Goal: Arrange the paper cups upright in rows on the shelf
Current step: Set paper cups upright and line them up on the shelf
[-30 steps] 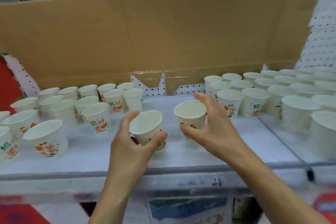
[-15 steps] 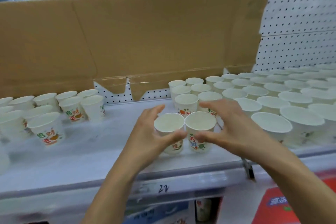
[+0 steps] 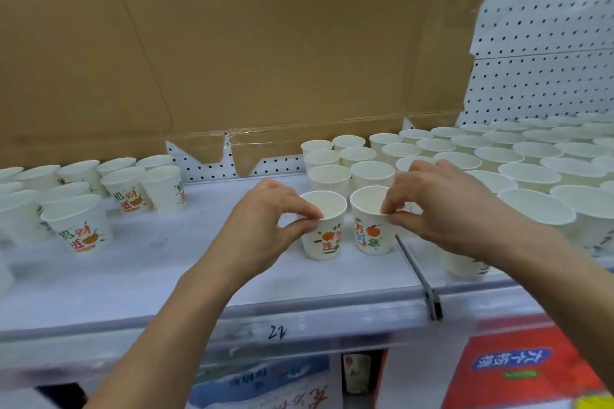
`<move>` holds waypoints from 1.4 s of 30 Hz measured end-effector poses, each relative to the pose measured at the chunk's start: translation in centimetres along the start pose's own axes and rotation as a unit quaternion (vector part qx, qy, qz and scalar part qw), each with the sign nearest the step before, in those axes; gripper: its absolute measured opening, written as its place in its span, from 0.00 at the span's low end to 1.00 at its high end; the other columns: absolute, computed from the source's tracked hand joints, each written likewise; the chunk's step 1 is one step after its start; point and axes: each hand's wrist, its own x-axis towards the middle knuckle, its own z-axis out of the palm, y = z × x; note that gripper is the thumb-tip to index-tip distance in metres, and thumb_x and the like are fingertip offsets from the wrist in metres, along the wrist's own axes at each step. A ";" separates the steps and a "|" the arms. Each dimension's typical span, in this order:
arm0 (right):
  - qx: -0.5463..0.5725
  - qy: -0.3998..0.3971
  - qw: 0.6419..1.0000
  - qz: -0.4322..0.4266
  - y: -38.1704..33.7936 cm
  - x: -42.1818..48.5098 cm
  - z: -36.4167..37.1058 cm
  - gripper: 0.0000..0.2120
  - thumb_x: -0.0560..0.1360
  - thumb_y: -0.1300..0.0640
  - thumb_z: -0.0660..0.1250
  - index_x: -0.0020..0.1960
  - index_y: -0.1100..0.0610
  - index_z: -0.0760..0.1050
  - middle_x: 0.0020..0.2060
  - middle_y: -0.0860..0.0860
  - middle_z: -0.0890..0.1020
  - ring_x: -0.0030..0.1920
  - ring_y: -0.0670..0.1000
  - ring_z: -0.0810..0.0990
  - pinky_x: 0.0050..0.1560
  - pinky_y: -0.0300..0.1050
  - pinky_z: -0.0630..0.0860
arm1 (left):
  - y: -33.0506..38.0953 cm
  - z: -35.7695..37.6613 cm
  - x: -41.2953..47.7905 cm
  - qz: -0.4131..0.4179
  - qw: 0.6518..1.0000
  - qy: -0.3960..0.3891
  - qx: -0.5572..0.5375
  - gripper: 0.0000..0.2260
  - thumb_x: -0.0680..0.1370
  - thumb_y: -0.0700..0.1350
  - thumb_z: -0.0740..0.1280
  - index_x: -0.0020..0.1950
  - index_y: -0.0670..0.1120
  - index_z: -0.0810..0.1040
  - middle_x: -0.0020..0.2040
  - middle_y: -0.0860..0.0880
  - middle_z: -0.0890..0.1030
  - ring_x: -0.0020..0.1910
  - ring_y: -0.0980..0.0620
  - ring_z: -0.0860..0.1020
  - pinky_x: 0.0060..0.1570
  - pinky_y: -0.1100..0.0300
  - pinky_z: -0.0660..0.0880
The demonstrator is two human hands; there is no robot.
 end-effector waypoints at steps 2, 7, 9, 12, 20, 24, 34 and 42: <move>-0.020 -0.007 1.000 0.006 0.3 -0.1 -0.1 0.08 0.78 0.48 0.63 0.53 0.43 0.79 0.50 0.42 0.80 0.53 0.46 0.71 0.53 0.42 0.66 | 0.2 0.5 0.6 0.011 1.000 -0.003 0.014 0.06 0.73 0.45 0.73 0.49 0.53 0.85 0.42 0.61 0.79 0.52 0.55 0.73 0.55 0.53 0.72; -0.053 -0.004 0.998 0.020 0.7 -0.1 -0.2 0.09 0.79 0.48 0.61 0.54 0.43 0.79 0.51 0.43 0.80 0.55 0.46 0.71 0.56 0.42 0.63 | 0.6 1.4 1.6 0.024 0.999 -0.002 0.028 0.06 0.74 0.45 0.73 0.50 0.54 0.85 0.43 0.61 0.79 0.51 0.57 0.72 0.57 0.52 0.70; -0.056 -0.001 0.998 0.025 0.8 -0.2 -0.3 0.09 0.79 0.48 0.61 0.54 0.43 0.79 0.51 0.43 0.80 0.55 0.46 0.71 0.55 0.42 0.61 | 0.9 1.6 1.9 0.027 0.999 -0.006 0.043 0.07 0.75 0.46 0.72 0.51 0.54 0.85 0.45 0.60 0.81 0.51 0.57 0.71 0.58 0.52 0.70; -0.059 -0.003 0.998 0.032 0.8 -0.3 -0.3 0.09 0.79 0.48 0.61 0.54 0.43 0.79 0.51 0.43 0.80 0.55 0.46 0.71 0.55 0.41 0.60 | 1.0 1.8 2.2 0.032 0.997 -0.006 0.066 0.07 0.75 0.47 0.72 0.52 0.55 0.84 0.49 0.58 0.83 0.52 0.57 0.72 0.58 0.52 0.71; -0.048 0.027 0.998 0.031 -0.9 -0.4 0.6 0.17 0.73 0.44 0.68 0.61 0.45 0.78 0.58 0.45 0.78 0.61 0.52 0.72 0.59 0.50 0.63 | -0.1 1.2 -0.5 0.053 0.996 0.058 0.047 0.20 0.74 0.53 0.72 0.65 0.55 0.76 0.63 0.58 0.77 0.64 0.57 0.70 0.65 0.51 0.67; 0.003 0.115 0.993 -0.016 -4.8 1.3 1.9 0.16 0.70 0.48 0.70 0.56 0.49 0.80 0.56 0.51 0.80 0.58 0.57 0.75 0.53 0.56 0.70 | -1.8 -0.7 -4.2 0.007 0.994 0.101 0.029 0.22 0.75 0.54 0.70 0.69 0.56 0.72 0.66 0.59 0.73 0.66 0.60 0.67 0.67 0.54 0.66; 0.391 -0.041 0.912 -0.115 -23.4 11.3 7.5 0.29 0.73 0.49 0.71 0.71 0.44 0.65 0.67 0.44 0.69 0.65 0.44 0.68 0.68 0.45 0.67 | -13.4 -11.3 -15.1 -0.216 0.907 0.349 0.093 0.28 0.73 0.49 0.74 0.70 0.49 0.69 0.68 0.50 0.69 0.69 0.53 0.64 0.69 0.58 0.60; 0.357 -0.042 0.933 0.020 -33.4 21.1 9.9 0.44 0.67 0.36 0.72 0.73 0.54 0.57 0.69 0.55 0.68 0.69 0.57 0.64 0.64 0.52 0.67 | -21.1 -19.2 -16.3 -0.347 0.883 0.302 0.092 0.43 0.64 0.66 0.73 0.73 0.49 0.65 0.69 0.49 0.71 0.65 0.47 0.71 0.63 0.45 0.71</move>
